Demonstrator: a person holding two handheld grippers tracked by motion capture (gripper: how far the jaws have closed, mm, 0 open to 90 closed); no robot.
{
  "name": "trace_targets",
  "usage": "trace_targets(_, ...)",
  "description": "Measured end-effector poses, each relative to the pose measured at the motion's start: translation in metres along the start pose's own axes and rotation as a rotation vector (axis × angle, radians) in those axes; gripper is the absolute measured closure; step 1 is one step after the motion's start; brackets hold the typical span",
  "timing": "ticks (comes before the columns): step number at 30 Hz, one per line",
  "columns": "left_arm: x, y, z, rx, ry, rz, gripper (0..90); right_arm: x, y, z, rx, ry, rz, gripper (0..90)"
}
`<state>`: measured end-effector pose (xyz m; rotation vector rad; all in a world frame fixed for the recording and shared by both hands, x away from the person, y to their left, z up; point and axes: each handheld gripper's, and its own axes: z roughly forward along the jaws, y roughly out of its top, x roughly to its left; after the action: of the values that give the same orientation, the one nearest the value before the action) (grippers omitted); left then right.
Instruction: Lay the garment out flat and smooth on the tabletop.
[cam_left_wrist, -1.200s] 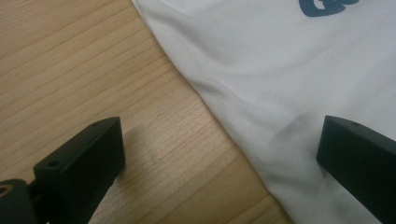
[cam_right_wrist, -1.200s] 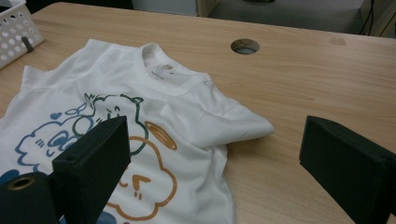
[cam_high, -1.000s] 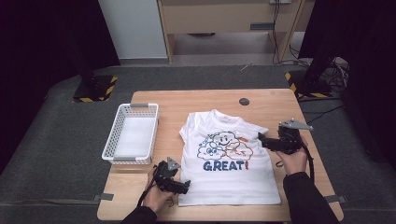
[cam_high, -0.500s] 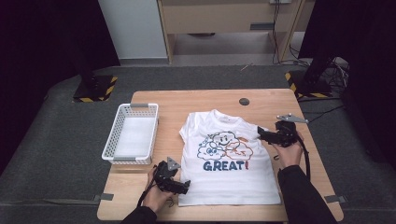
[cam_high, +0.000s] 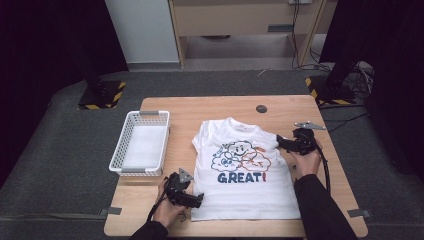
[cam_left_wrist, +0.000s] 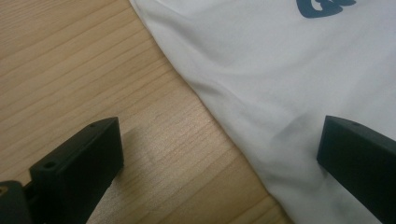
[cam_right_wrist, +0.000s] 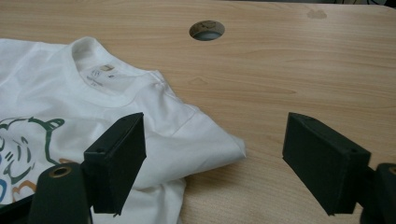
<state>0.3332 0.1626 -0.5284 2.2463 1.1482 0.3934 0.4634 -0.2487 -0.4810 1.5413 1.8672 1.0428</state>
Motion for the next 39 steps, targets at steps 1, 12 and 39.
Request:
trace_targets(1, 0.0, 0.0, 0.0, 0.0, 0.0, 0.0, 0.0, -0.001, -0.001, 0.003, 0.005, -0.003, 0.004, 21.9)
trace_targets(12, 0.0, 0.001, 0.001, -0.002, -0.004, 0.006, 0.0, -0.008, 0.0, 0.017, 0.029, -0.035, 0.022, 26.1)
trace_targets(39, 0.0, 0.001, 0.001, -0.003, -0.004, 0.007, 0.0, -0.005, -0.018, 0.045, 0.12, 0.014, 0.087, 73.1)
